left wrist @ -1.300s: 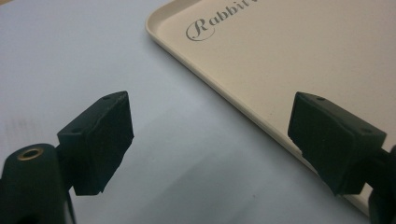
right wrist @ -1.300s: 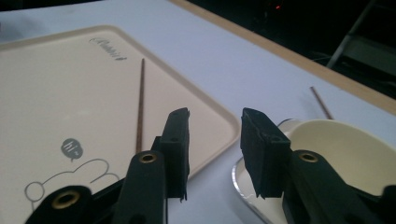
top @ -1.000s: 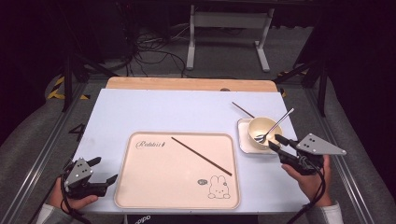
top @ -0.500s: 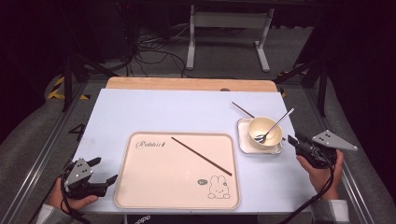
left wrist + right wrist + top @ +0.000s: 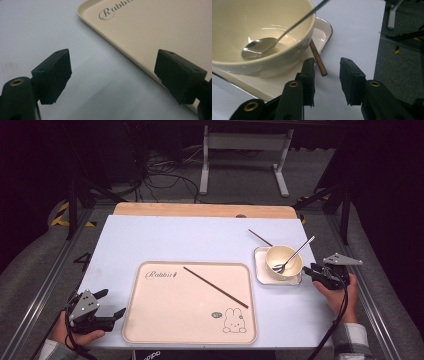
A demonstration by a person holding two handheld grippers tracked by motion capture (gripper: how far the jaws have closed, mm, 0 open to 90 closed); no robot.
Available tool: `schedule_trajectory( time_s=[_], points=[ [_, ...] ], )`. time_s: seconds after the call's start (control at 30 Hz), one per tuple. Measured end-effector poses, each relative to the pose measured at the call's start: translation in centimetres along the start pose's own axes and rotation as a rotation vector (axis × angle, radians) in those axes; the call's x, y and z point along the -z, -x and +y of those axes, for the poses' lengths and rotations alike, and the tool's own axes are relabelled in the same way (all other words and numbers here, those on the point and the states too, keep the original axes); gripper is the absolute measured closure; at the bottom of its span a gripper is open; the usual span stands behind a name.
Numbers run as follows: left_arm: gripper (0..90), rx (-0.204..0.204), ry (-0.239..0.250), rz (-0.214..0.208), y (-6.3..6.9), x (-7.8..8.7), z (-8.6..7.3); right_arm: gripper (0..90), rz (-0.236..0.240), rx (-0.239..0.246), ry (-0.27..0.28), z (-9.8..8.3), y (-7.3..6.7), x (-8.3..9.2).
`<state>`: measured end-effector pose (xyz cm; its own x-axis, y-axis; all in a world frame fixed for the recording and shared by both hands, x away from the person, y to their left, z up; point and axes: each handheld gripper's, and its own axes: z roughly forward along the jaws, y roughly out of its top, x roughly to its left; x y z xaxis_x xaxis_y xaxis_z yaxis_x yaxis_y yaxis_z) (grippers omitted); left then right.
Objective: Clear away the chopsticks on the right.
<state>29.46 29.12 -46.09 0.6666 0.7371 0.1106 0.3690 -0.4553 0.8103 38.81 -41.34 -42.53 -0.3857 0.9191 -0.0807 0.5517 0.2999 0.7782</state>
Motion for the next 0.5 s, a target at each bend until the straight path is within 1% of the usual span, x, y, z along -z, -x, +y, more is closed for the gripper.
schedule_trajectory(
  time_s=[0.13,0.2,0.27,0.33,0.4,0.43,0.47,0.5],
  points=[
    [15.0,-0.002,-0.004,0.004,0.0,0.0,-0.1,64.4,0.013,-0.011,-0.029,-0.5,0.5,-1.0],
    [15.0,-0.002,-0.004,0.001,0.0,0.0,-0.1,63.6,0.003,-0.012,-0.043,-0.7,0.7,-1.5],
    [15.0,-0.002,-0.007,0.003,0.1,-0.1,-0.1,63.1,0.016,-0.016,-0.045,-0.7,0.9,-1.9],
    [14.9,-0.004,-0.007,-0.001,0.1,-0.1,-0.1,62.8,0.007,0.003,-0.063,-0.6,0.8,-2.4],
    [14.8,-0.007,-0.01,-0.001,0.1,-0.1,0.0,63.2,0.007,0.023,-0.064,-0.4,0.7,-2.6],
    [14.8,-0.006,-0.011,-0.002,0.1,-0.1,-0.1,63.7,-0.003,0.032,-0.063,-0.3,0.5,-2.7],
    [14.7,-0.006,-0.011,-0.003,0.1,-0.1,-0.1,65.4,-0.011,0.042,-0.065,-0.1,0.4,-2.8],
    [14.7,-0.006,-0.012,-0.004,0.1,-0.1,-0.1,67.4,-0.009,0.046,-0.066,0.0,0.4,-2.9]
  ],
)
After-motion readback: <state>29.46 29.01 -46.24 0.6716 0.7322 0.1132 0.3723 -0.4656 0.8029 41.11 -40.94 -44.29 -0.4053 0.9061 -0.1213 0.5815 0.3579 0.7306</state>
